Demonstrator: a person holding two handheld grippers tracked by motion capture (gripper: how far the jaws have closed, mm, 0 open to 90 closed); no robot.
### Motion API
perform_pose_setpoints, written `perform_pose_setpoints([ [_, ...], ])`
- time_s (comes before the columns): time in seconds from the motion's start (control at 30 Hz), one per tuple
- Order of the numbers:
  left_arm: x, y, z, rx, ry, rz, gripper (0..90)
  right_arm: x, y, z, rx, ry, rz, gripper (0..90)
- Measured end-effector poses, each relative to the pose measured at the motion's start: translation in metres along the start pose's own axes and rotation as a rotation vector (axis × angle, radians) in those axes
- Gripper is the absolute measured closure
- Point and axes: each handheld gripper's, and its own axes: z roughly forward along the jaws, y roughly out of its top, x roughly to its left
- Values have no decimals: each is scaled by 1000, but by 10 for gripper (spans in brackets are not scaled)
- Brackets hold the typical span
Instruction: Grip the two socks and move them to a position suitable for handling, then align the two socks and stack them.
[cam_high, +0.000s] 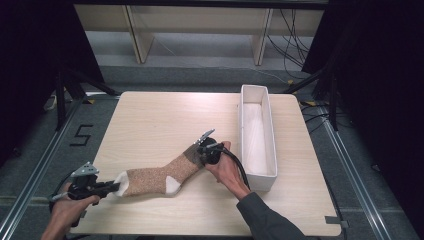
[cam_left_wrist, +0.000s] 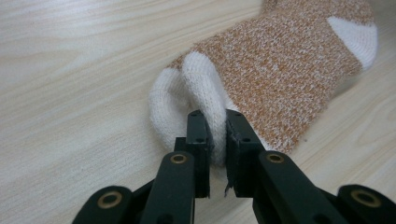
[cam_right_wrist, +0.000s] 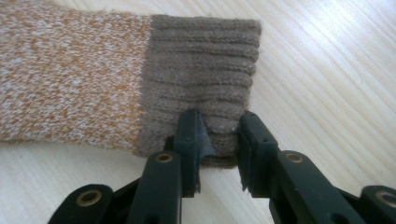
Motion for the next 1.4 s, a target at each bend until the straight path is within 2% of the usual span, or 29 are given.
perform_pose_setpoints([
  [0.07, -1, -1, 2, -14, 7, -10, 804, 0, 0, 0, 3, -4, -4, 709],
  [0.1, -1, -1, 1, 5, 11, 5, 803, 1, 0, 0, 4, -11, -7, 699],
  [0.2, -1, -1, 1, -5, 6, 2, 802, 0, 0, 0, 3, -5, -4, 699],
  [0.23, -1, -1, 0, 10, 9, 17, 803, 0, 0, 0, 7, -2, 8, 699],
  [0.3, -3, -1, 0, -4, 17, 15, 803, 0, 0, -2, 3, 3, 2, 700],
  [0.33, -2, -1, -1, 10, 12, 27, 803, -2, 1, -3, -7, 4, -3, 700],
  [0.37, -2, -1, 0, -2, 12, 13, 803, -2, 1, -3, -7, 4, -3, 700],
  [0.53, -3, -1, 0, -6, 22, 5, 803, -4, 0, -3, -13, 22, 21, 696],
  [0.87, -2, -1, -1, 3, 20, 25, 803, -6, 0, -1, -13, 20, 21, 685],
  [0.93, -3, -2, 0, -13, 16, 5, 803, -6, 1, -1, -13, 24, 27, 679],
  [1.0, -4, -2, -1, -11, 28, 6, 802, -8, 1, 0, -20, 25, 23, 675],
  [1.07, -5, -1, -2, -14, 33, 13, 802, -8, 1, -2, -20, 26, 38, 677],
  [1.17, -5, -1, -4, -13, 24, 23, 803, -7, 2, -4, -30, 31, 33, 709],
  [1.23, -6, -1, -5, -22, 23, 18, 803, -7, 5, -8, -51, 26, 15, 723],
  [1.4, -7, -1, -7, -46, 30, 18, 803, -12, 9, -5, -64, 33, 29, 723],
])
